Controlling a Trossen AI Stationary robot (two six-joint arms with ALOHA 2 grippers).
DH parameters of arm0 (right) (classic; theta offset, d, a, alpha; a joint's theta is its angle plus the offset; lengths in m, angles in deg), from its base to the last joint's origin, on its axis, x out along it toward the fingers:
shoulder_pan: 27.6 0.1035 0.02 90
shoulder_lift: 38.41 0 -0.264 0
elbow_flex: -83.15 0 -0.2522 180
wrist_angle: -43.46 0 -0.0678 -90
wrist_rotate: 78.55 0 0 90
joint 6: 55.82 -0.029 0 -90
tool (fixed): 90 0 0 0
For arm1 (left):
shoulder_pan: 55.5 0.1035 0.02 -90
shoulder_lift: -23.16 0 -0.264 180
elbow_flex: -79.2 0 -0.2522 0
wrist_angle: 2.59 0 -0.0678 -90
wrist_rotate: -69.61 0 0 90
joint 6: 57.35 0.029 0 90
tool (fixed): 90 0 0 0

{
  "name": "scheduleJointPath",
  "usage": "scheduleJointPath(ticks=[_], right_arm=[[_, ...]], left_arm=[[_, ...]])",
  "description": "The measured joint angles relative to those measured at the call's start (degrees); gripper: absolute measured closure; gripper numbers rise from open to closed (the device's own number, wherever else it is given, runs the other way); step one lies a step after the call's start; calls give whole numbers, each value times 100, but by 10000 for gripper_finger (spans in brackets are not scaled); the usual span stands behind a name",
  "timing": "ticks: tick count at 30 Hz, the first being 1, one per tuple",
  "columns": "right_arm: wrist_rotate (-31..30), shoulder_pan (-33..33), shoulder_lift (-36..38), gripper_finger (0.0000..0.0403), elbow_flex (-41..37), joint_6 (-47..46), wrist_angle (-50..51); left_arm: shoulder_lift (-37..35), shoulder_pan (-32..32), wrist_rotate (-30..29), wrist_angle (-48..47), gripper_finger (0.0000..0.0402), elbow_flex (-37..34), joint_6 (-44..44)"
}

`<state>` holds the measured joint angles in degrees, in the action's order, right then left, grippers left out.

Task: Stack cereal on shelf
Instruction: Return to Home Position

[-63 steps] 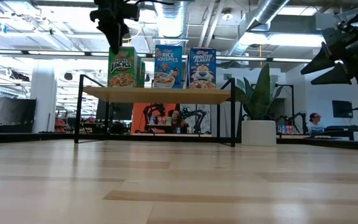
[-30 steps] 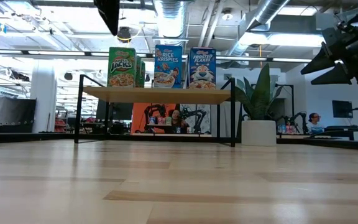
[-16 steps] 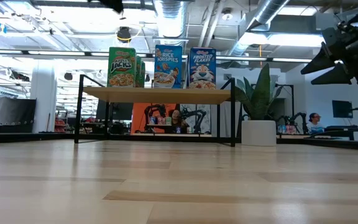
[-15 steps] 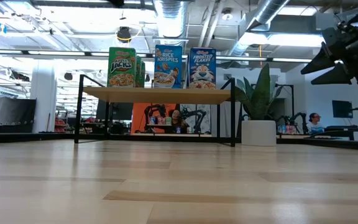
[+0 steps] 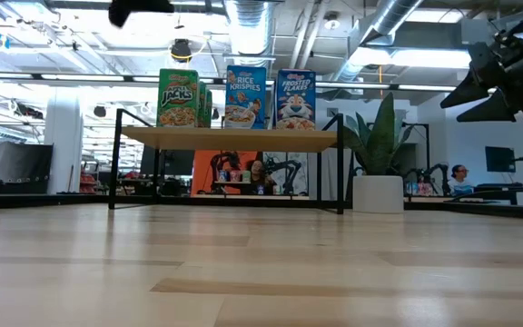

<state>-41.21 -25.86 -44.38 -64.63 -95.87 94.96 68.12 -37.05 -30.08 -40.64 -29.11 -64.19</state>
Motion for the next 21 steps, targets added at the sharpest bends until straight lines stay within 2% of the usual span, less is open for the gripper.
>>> scheduleJointPath(ticks=[4, 8, 11, 16, 19, 21], right_arm=[[0, 0, 0, 117, 2, 0, 2], [0, 0, 0, 117, 2, -2, 2], [0, 0, 2, 117, 0, -2, -1], [4, 0, 1, 117, 1, -2, 2], [4, 0, 1, 117, 2, -2, 2], [2, -2, 0, 117, 2, -2, 2]], left_arm=[[-274, -117, 2, 1083, 393, -1319, -380], [-287, -287, 150, 2158, 393, -2189, -813], [-164, -536, 185, 2726, 393, -2666, -880], [-60, -851, -419, 3589, 393, -3344, -886], [-116, -910, -377, 3973, 393, -3601, -856], [-254, -908, -294, 3912, 393, -3653, -815]])
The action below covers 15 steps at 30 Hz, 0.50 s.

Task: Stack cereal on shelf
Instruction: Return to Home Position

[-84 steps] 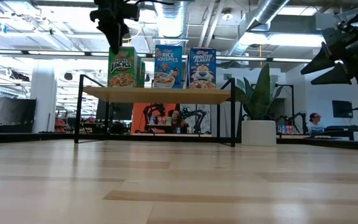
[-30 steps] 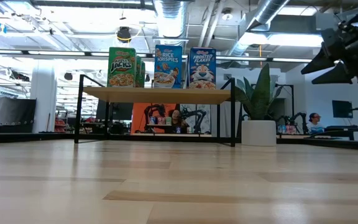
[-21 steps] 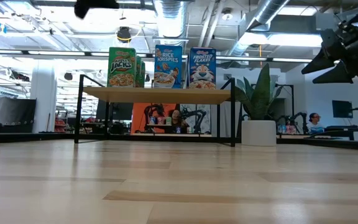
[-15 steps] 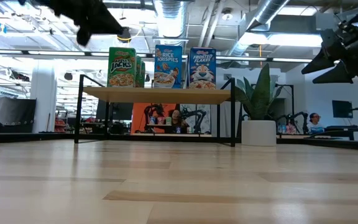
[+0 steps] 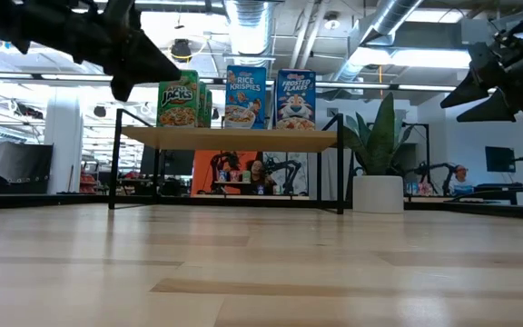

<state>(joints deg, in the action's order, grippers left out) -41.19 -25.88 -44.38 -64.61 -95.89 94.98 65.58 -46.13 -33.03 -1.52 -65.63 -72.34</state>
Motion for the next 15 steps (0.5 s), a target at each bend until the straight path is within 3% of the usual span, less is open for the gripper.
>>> scheduleJointPath(ticks=[6, 12, 15], right_arm=[[4, 0, 1, 117, 0, 0, 0], [10, 2, 0, 117, -2, -2, 0], [20, 14, 1, 117, -1, 0, -24]], left_arm=[[-1181, 20, 86, -800, 393, 98, 184], [-2384, 20, -797, -2246, 393, 72, -120], [-2740, 20, -910, -2226, 393, -174, -214]])
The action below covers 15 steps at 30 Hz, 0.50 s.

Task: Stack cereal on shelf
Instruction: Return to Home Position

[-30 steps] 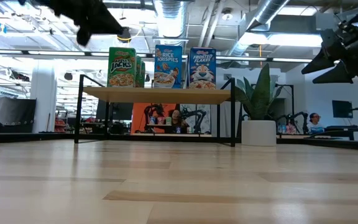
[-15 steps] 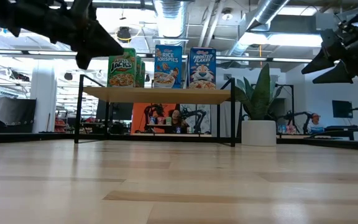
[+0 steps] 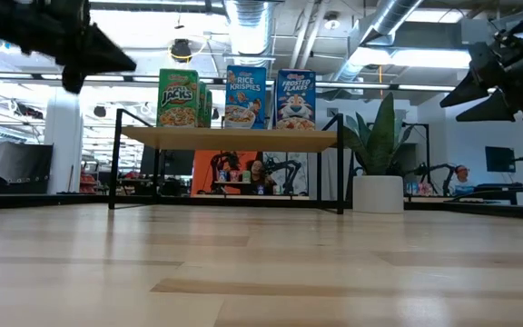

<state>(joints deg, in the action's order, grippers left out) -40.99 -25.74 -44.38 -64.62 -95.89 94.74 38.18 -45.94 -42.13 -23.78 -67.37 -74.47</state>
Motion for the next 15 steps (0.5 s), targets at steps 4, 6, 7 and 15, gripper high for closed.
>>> scheduleJointPath(ticks=[4, 6, 7, 15], right_arm=[[28, 51, -1, 117, -1, 4, -17], [29, 73, 0, 117, -1, 0, -20], [31, 87, 1, 117, -1, 2, -23], [476, 346, -1, 117, -6, 1201, -1465]], left_arm=[[-245, -2, 6, 475, 393, -623, -114], [-328, -2, 41, 702, 393, -916, -296], [-353, -3, 63, 776, 393, -1060, -404], [-455, -7, 21, 842, 393, -1614, -1252]])
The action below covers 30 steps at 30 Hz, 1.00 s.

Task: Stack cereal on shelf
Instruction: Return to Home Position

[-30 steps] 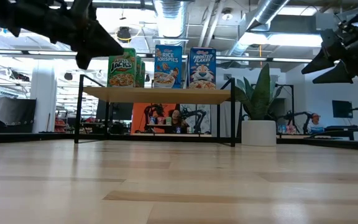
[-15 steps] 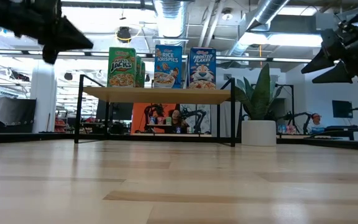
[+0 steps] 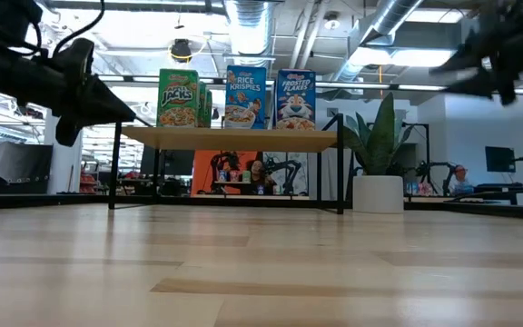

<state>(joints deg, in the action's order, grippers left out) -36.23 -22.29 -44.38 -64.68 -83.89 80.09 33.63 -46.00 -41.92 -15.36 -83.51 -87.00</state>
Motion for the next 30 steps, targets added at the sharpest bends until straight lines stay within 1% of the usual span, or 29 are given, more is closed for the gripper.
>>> scheduleJointPath(ticks=[2, 5, 9, 13, 15, 18, 21, 24, 26, 28, 30], right_arm=[[323, 76, 0, 117, 0, 668, -575], [462, 119, 4, 117, -179, 1065, -1241], [586, 211, 151, 117, -532, 1327, -1500], [593, 369, 586, 117, -540, 2029, -1915], [571, 428, 573, 117, -519, 2236, -2166], [770, 500, 568, 117, -634, 2194, -2280], [939, 570, 576, 117, -1117, 1858, -2439], [936, 657, 583, 117, -1455, 1762, -3011], [973, 736, 580, 117, -1696, 1834, -3199], [1151, 828, 568, 117, -1792, 1993, -3139], [1242, 904, 537, 117, -1792, 1996, -2821]], left_arm=[[-5, 0, 1, 33, 393, 0, 3], [-3, 0, -43, 28, 393, 0, 10], [-3, 0, -182, 28, 393, 0, -107], [-3, 0, -258, 28, 393, 0, -164], [-3, 0, -403, 24, 393, 0, -190], [0, 0, -736, 24, 393, 2, -238], [0, 0, -1052, 7, 393, 2, -289], [0, 2, -1080, 0, 393, 4, -372], [0, 2, -1062, 0, 393, 4, -410], [0, 2, -1040, 2, 393, 7, -422], [0, 2, -1023, 0, 393, 7, -407]])
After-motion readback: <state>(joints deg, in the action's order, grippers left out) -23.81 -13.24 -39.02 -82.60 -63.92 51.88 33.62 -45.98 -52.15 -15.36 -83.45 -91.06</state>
